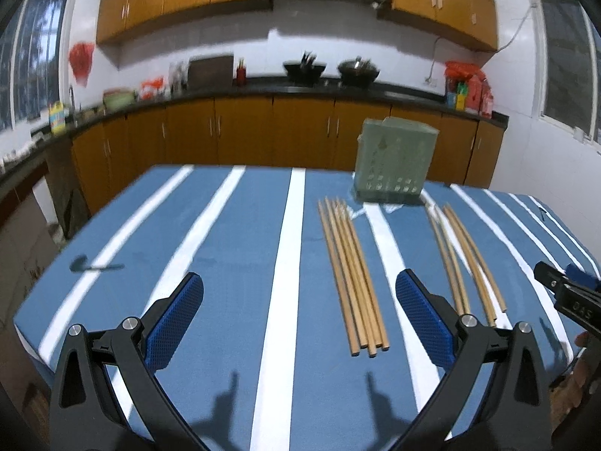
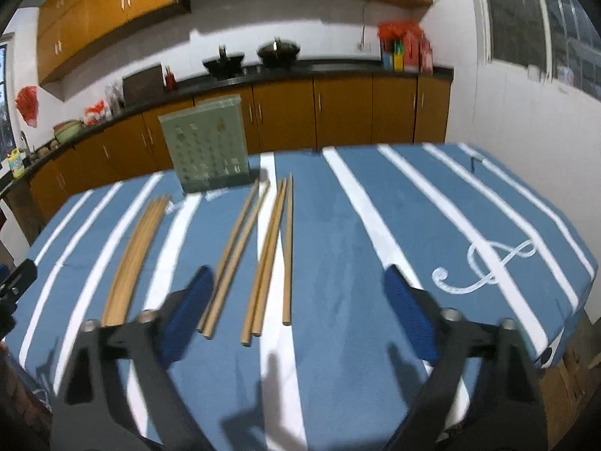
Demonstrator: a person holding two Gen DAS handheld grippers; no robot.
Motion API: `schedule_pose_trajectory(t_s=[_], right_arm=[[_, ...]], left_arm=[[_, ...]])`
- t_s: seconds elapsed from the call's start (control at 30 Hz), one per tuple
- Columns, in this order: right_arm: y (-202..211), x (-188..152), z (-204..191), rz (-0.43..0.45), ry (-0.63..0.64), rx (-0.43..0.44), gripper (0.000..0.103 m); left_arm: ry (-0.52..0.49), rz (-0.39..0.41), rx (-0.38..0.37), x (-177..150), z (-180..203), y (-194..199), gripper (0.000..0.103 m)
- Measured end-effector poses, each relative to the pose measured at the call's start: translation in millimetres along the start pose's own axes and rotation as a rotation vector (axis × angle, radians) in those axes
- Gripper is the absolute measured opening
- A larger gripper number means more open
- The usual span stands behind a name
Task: Organize utensils
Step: 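Close the left tool on one wooden chopstick while the right tool grasps another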
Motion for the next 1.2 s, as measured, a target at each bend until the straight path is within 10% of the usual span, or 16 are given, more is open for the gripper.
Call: schedule_pose_trajectory(t_s=[0.17,0.53,1.2], right_arm=[[-45.0,-4.7,-6.1,-0.129,-0.009,0.020,0.041],[-90.3,-8.5,-15.0,-0.212,0.001,0.001,0.009],[-93.4,-5.6,-16.6,-0.186,0.034,0.004,0.010]], left_arm=[[0.041,-0.096,0.000,-6.5,-11.1,-26.8,0.092],[0.040,-0.251,-0.103,-21.9,0.5,-70.1,0.059],[-0.052,-0.355,-0.057,-25.6,7.3,-104.2,0.008]])
Point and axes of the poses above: each gripper's, at about its wrist camera, not at the fingertips, and y roughly against the way its jaws point, z to its right, x to its top, the point moved 8 cm from there along -y, roughly the way its jaws point, and after that the axes turned 6 degrees about -x, right-handed, at the moved point
